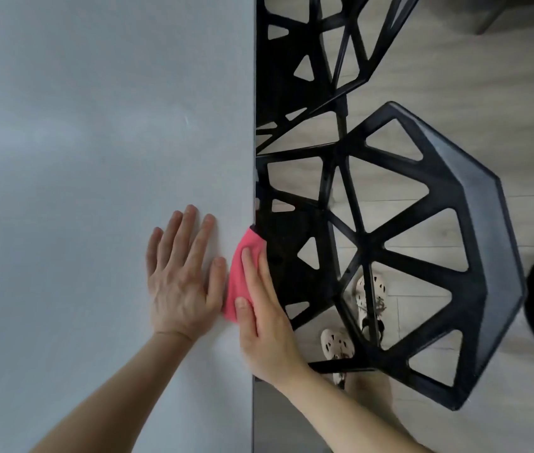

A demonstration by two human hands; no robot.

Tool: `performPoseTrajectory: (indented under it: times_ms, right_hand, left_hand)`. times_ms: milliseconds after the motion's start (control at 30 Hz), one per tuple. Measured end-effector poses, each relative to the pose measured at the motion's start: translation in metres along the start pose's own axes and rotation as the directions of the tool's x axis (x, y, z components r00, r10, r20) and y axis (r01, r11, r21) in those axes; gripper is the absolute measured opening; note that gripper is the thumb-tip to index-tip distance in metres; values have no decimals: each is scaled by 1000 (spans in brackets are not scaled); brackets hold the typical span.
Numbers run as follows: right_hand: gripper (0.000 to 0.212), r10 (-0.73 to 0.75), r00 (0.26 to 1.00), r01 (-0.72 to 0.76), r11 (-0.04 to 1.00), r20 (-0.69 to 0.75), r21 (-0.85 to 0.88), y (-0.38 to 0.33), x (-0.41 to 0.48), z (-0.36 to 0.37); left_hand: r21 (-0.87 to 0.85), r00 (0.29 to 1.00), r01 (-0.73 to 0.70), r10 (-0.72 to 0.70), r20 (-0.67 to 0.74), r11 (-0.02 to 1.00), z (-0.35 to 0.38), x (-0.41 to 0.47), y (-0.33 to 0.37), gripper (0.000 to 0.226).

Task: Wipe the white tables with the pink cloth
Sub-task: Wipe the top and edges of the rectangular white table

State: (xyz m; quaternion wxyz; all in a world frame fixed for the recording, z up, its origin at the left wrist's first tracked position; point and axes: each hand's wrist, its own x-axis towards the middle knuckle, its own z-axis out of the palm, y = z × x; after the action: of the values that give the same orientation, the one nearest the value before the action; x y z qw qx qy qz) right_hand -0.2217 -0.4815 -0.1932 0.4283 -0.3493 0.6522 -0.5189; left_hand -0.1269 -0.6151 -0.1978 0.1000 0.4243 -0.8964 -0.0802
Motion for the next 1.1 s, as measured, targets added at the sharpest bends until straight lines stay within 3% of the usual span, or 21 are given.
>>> performPoseTrajectory:
  times_ms: [100, 200, 267, 367, 500, 600, 933, 1100]
  right_hand:
    - [62, -75, 996, 74, 997, -54, -29, -3, 97, -17]
    - [65, -45, 991, 40, 998, -126, -44, -12, 200, -39]
    - [65, -46, 984, 40, 999, -173, -35, -18, 219, -38]
    - [61, -91, 973, 89, 996, -211, -15, -14, 161, -19]
    - [62, -34, 999, 34, 999, -24, -15, 5, 11, -2]
    - [67, 58, 994, -55, 998, 92, -38, 6, -47, 1]
    - [66, -28, 996, 21, 996, -86, -90, -6, 156, -28]
    - [59, -83, 989, 75, 995, -123, -64, 1, 85, -14]
  left_hand:
    - [15, 1000, -18, 18, -1, 1000, 0, 0, -2, 61]
    - [23, 1000, -9, 9, -13, 1000, 1, -1, -1, 61]
    - [22, 1000, -7, 7, -16, 1000, 1, 1, -1, 60]
    - [24, 1000, -11, 12, -24, 1000, -1, 0, 0, 60]
    - [21, 1000, -22, 22, -17, 1000, -1, 1, 1, 60]
    - [23, 1000, -10, 10, -18, 1000, -3, 1, 3, 60]
    - [54, 999, -19, 21, -29, 998, -1, 2, 0, 58]
    - [63, 999, -23, 25, -35, 998, -4, 2, 3, 57]
